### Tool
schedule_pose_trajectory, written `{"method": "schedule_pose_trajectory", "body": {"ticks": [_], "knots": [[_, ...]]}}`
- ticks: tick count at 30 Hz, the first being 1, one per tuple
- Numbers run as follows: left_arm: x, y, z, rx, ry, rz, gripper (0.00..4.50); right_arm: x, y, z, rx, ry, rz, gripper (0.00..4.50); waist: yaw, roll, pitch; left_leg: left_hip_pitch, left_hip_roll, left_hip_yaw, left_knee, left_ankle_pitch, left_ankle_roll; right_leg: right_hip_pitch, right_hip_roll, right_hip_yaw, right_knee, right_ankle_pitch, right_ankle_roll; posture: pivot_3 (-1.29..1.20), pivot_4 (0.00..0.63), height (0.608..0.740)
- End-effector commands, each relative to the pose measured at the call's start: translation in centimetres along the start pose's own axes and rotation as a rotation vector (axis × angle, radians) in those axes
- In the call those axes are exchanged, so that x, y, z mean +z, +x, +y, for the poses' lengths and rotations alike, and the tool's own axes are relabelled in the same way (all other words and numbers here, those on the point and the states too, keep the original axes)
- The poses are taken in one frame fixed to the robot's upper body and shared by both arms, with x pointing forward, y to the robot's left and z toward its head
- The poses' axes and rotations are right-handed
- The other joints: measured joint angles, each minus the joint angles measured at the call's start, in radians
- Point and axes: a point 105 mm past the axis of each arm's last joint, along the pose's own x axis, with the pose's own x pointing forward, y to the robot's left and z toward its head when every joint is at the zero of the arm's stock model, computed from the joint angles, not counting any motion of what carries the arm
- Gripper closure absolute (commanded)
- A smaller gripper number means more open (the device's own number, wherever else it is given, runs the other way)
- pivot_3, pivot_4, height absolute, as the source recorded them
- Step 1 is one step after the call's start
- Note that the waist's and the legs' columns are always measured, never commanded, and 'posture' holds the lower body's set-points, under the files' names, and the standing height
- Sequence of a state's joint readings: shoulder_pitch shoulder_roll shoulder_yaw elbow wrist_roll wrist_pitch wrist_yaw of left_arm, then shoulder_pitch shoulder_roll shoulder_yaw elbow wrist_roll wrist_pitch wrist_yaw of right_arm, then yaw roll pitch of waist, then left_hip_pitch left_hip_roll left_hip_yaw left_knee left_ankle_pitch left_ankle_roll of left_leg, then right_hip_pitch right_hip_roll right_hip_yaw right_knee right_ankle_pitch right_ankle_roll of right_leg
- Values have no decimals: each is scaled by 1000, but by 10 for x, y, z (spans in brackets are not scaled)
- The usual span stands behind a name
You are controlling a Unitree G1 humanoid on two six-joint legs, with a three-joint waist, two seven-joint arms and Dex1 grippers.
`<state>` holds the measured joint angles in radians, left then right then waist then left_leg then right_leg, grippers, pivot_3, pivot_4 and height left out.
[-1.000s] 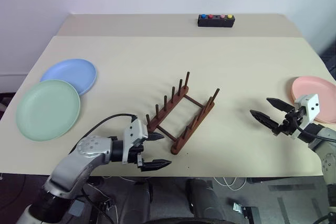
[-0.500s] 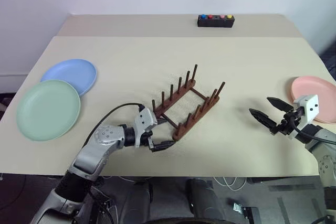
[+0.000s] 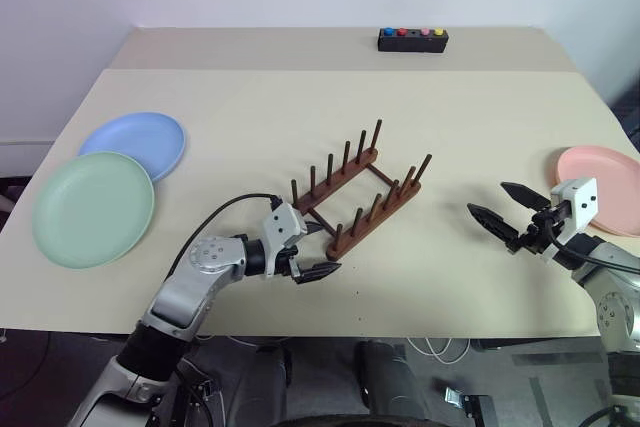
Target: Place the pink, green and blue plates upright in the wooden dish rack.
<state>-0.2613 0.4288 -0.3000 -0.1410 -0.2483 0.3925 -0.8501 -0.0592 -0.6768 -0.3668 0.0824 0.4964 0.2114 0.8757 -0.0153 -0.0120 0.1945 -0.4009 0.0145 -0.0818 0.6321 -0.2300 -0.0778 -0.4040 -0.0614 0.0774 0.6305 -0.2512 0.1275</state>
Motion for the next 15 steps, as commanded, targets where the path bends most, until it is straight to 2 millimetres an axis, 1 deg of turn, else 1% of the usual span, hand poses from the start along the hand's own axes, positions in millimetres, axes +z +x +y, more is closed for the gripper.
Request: {"method": "schedule_pose_trajectory", "body": {"ticks": [1, 2, 3, 4, 7, 9, 11, 15], "knots": [[7, 2, 4, 18, 25, -12, 2352, 14, -1, 3, 18, -34, -40, 0, -2, 0, 0, 0, 0, 0, 0, 0, 0, 0, 0, 0, 0, 0, 0, 0, 150, 730], [6, 2, 5, 22, 25, -12, 2783, 13, -2, 3, 15, -35, -40, 0, -2, 0, 0, 0, 0, 0, 0, 0, 0, 0, 0, 0, 0, 0, 0, 0, 150, 730], [6, 2, 5, 25, 28, -10, 3427, 13, -2, 2, 12, -35, -41, 0, -1, 0, 0, 0, 0, 0, 0, 0, 0, 0, 0, 0, 0, 0, 0, 0, 150, 730], [6, 1, 6, 28, 33, -7, 3651, 13, -3, 3, 12, -36, -41, 0, 0, 0, 0, 1, 0, 0, 0, 0, 0, 0, 0, 0, 0, 0, 0, 0, 150, 730], [5, -1, 10, 43, 47, -1, 3702, 14, -3, 3, 13, -36, -41, 0, -1, 0, 0, 1, 0, 0, 0, 0, 0, 1, 0, 0, 0, 0, 0, 0, 150, 730], [4, -4, 16, 68, 54, 2, 3702, 14, -4, 4, 14, -35, -41, 0, -1, 1, 0, 1, 0, 0, 0, 0, 0, 1, 0, 0, 0, 0, 0, 0, 150, 730], [6, -6, 21, 87, 71, -4, 3702, 15, -5, 11, 56, -14, -37, 0, -2, 1, 0, 1, 0, 0, 0, 0, 0, 1, 0, 0, 0, 0, 0, 0, 150, 730], [9, -6, 23, 79, 95, -13, 3702, 12, -8, 24, 134, 11, -4, 0, -2, 0, 0, 1, 0, 0, -1, 0, 0, 1, 0, 0, 0, 0, 0, 0, 150, 730]]}}
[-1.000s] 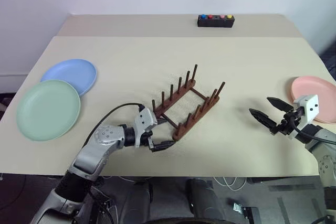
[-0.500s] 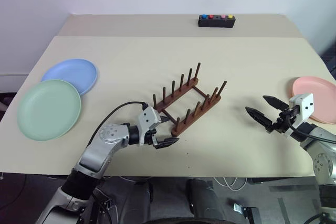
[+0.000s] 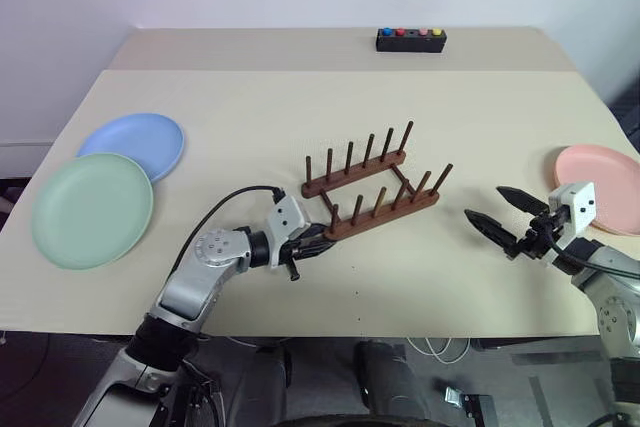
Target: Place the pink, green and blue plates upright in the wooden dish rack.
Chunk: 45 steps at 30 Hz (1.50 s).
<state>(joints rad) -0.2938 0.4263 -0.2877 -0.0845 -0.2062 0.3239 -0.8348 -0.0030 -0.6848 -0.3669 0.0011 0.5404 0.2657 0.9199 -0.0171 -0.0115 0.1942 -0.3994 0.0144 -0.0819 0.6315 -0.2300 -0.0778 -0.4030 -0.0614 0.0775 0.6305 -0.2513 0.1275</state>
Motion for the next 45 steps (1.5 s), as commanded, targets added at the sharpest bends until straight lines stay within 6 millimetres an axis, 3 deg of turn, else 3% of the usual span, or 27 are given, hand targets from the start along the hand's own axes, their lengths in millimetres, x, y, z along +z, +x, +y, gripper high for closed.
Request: {"method": "schedule_pose_trajectory", "body": {"ticks": [1, 4, 7, 15, 21, 28, 36, 45], "knots": [[7, -2, 11, 25, 40, -16, 3702, 9, -4, 15, 98, -21, 10, 0, 0, 0, 0, 0, 0, 0, 0, 0, 0, 0, 0, 0, 0, 0, 0, 0, 150, 730], [14, 3, 14, -1, 58, -36, 3702, 8, -6, 36, 201, -45, 63, 0, 3, 0, 0, 0, 0, 0, 0, 0, 0, 0, 0, 0, 0, 0, 0, 0, 150, 730], [20, 9, 12, -47, 73, -53, 3702, 8, -5, 39, 210, -78, 87, 0, 2, 0, 0, -1, 0, 0, 1, 0, 0, 0, 0, 0, 0, 0, 0, 0, 150, 730], [28, 34, -1, -231, 129, -64, 3702, 5, -6, 30, 134, -103, 91, 0, 5, 0, 0, -1, 0, 0, 1, 0, 0, 0, 0, 0, 0, 0, 1, 0, 150, 730], [30, 50, 9, -268, 165, -56, 3702, 1, -16, 26, 85, -106, 114, 0, 2, 0, 0, -2, 0, 0, 1, 0, 0, 0, 0, 0, -1, 0, 1, 0, 150, 730], [29, 51, 22, -301, 171, -41, 3702, 1, -23, 23, 39, -113, 115, 0, 0, 0, 0, -1, 0, 0, 0, 0, 0, -1, 0, 0, 0, 0, 1, 0, 150, 730], [22, 39, 42, -170, 140, -48, 21, 1, -19, 17, -2, -128, 109, 0, 1, 0, 0, -2, 0, -1, 0, 0, 0, -1, 0, 0, 0, 1, 4, 0, 150, 730], [28, 0, 32, -41, 70, -134, 21, -5, -17, -3, -41, -175, 169, 0, 4, 0, 0, -1, 0, -1, 0, 0, 0, -1, 0, 0, 0, 1, 4, 0, 150, 730]]}}
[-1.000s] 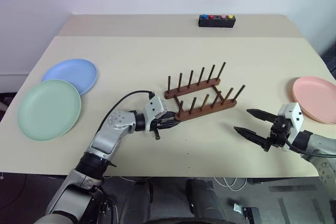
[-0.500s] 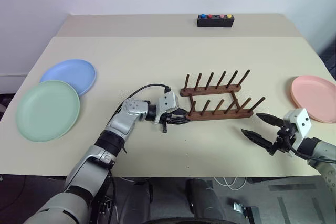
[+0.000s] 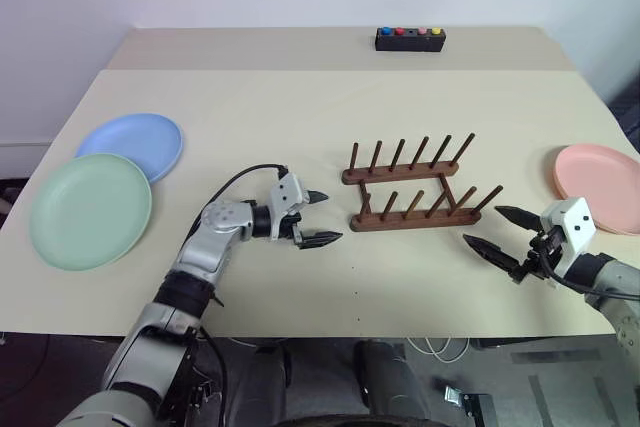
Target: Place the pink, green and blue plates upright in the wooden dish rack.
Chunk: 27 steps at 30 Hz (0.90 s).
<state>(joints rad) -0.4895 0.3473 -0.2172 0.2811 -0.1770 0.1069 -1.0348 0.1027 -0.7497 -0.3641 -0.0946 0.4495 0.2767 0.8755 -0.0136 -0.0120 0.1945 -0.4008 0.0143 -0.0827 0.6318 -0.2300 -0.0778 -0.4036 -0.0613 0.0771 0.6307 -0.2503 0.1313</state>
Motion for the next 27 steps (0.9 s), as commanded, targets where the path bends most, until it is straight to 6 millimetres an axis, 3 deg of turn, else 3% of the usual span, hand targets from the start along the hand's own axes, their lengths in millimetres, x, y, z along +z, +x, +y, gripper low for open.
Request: {"method": "schedule_pose_trajectory", "body": {"ticks": [1, 10, 11, 12, 14, 19, 20, 23, 27], "knots": [[20, -14, -3, 60, 21, -57, 21, 3, -1, -7, -2, -76, 22, 0, 0, 0, 0, 0, 0, 0, 0, 0, 0, 0, 0, 0, 0, 0, 0, 0, 150, 730], [8, -17, -25, 25, 18, 37, 21, -3, 1, -3, 63, -80, 62, 0, 0, 0, 0, 1, 0, 0, 0, 0, 0, 0, 0, 0, 0, -1, -2, 0, 150, 730], [8, -17, -26, 13, 14, 43, 545, -3, 0, -3, 72, -73, 64, 0, -1, 0, 0, 1, 0, 0, 0, 0, 0, 0, 0, 0, 0, -1, -2, 0, 150, 730], [10, -16, -29, -4, 7, 34, 812, -3, -1, -3, 76, -66, 64, 249, -1, 0, 0, 1, 0, 0, 0, 0, 0, 0, 0, 0, 0, -1, -2, 0, 150, 730], [15, -12, -41, -71, -15, 5, 1760, -3, -4, 1, 111, -57, 70, 844, -1, 0, 0, 1, 0, 0, 0, 0, 0, 0, 0, 0, 0, -1, -2, 0, 150, 730], [5, 13, -58, -144, 18, 89, 4414, -10, 1, 8, 122, -75, 103, 3463, -1, 0, 0, 1, 0, 0, 0, 0, 0, 1, 0, 0, 0, -1, -3, 0, 150, 730], [4, 19, -60, -147, 27, 100, 4423, -14, 4, 8, 109, -89, 119, 3886, -2, 0, 0, 1, 0, 0, 0, 0, 0, 1, 0, 0, 0, -1, -3, 0, 150, 730], [6, 31, -63, -160, 0, 82, 4423, -18, 10, 9, 89, -88, 120, 3886, -2, 0, 0, 1, 0, 0, 0, 0, 0, 1, 0, 0, 0, -2, -3, 0, 150, 730], [5, 41, -46, -48, 50, 84, 4423, -21, 21, 10, 59, -106, 122, 3886, -3, 0, 0, 1, 0, 0, 0, 0, 0, 1, 0, 0, 0, -1, -2, 0, 150, 730]]}}
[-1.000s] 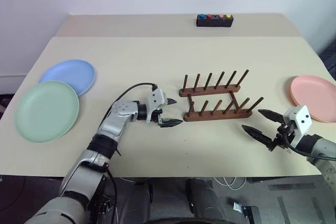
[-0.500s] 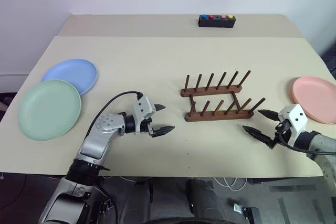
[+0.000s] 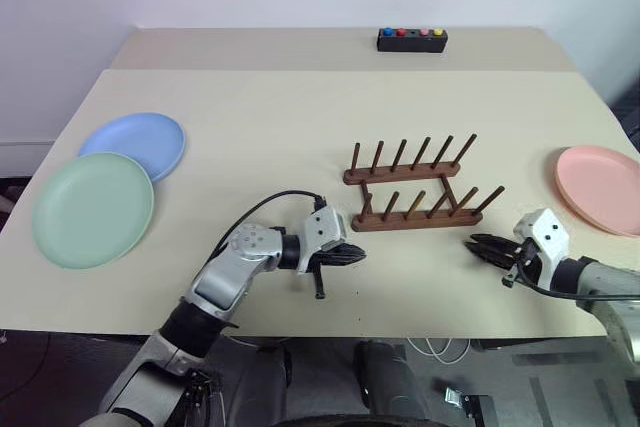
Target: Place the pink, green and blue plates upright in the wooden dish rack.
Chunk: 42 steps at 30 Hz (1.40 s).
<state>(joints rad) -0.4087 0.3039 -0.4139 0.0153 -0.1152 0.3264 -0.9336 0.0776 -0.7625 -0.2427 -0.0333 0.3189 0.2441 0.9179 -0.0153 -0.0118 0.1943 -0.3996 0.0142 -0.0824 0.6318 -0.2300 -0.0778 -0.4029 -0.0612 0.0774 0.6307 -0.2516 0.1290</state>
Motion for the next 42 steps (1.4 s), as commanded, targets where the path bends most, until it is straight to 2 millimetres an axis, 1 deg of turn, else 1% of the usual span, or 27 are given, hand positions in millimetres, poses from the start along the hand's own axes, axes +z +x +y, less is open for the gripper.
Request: {"method": "schedule_pose_trajectory", "body": {"ticks": [1, 8, 10, 12, 15, 19, 25, 30, 34, 37, 42], "knots": [[3, 3, 17, 105, 51, -7, 4423, 6, 9, -7, -60, -57, -13, 3886, -2, 0, 0, 0, 0, 0, 0, 0, 0, 0, 0, 0, 0, 0, 0, 0, 150, 730], [1, 4, 39, 256, 40, -34, 4423, 5, 25, -20, -142, -118, -24, 3886, -2, -1, 0, 7, 0, 0, 0, 0, 0, 7, 0, 0, -1, 0, 0, 0, 150, 730], [0, 4, 46, 311, 40, -34, 4423, 7, 28, -23, -158, -132, -35, 3886, -2, -1, 0, 7, 0, 0, 0, 0, 0, 7, 0, 0, -1, 0, 0, 0, 150, 730], [1, 4, 50, 336, 50, -37, 4423, 7, 29, -25, -167, -142, -42, 3886, -2, -1, 0, 8, 0, 0, 0, 0, 0, 8, 0, 0, -1, 0, 0, 0, 150, 730], [-2, 1, 62, 414, 22, -38, 4423, 10, 37, -31, -204, -159, -64, 3886, -2, -1, 0, 8, 0, 0, 0, 0, 0, 8, 0, 0, -1, 0, 0, 0, 150, 730], [-2, 1, 65, 449, 13, -51, 4423, 15, 47, -32, -212, -164, -97, 3886, -3, -1, -1, 9, 0, 0, 0, 0, 0, 9, 0, 0, -1, 0, 0, 0, 150, 730], [-4, -2, 74, 511, 12, -50, 4423, 19, 57, -36, -241, -184, -124, 3886, -3, 0, -1, 9, 0, 0, 0, 0, 0, 9, 0, 0, -1, 0, 0, 0, 150, 730], [-7, -4, 78, 546, -8, -51, 4423, 20, 62, -33, -232, -183, -136, 3886, -4, 0, -1, 9, 0, 0, -1, 0, 0, 9, 0, 0, -1, 1, 2, 0, 150, 730], [-8, -4, 78, 553, -10, -49, 4423, 19, 63, -32, -232, -183, -136, 3886, -4, 0, -1, 9, 0, 0, -1, 0, 0, 9, 0, 0, -1, 1, 2, 0, 150, 730], [-7, -5, 75, 535, -16, -58, 4423, 19, 58, -32, -224, -181, -140, 3886, -4, 0, -1, 9, 0, 0, -1, 0, 0, 9, 0, 0, -1, 1, 2, 0, 150, 730], [2, -15, 61, 454, -13, -112, 4423, 31, 32, -37, -226, -124, -186, 3886, -5, 0, -1, 9, 0, 0, -3, 0, 0, 8, 0, 0, -1, 0, 3, 0, 150, 730]]}}
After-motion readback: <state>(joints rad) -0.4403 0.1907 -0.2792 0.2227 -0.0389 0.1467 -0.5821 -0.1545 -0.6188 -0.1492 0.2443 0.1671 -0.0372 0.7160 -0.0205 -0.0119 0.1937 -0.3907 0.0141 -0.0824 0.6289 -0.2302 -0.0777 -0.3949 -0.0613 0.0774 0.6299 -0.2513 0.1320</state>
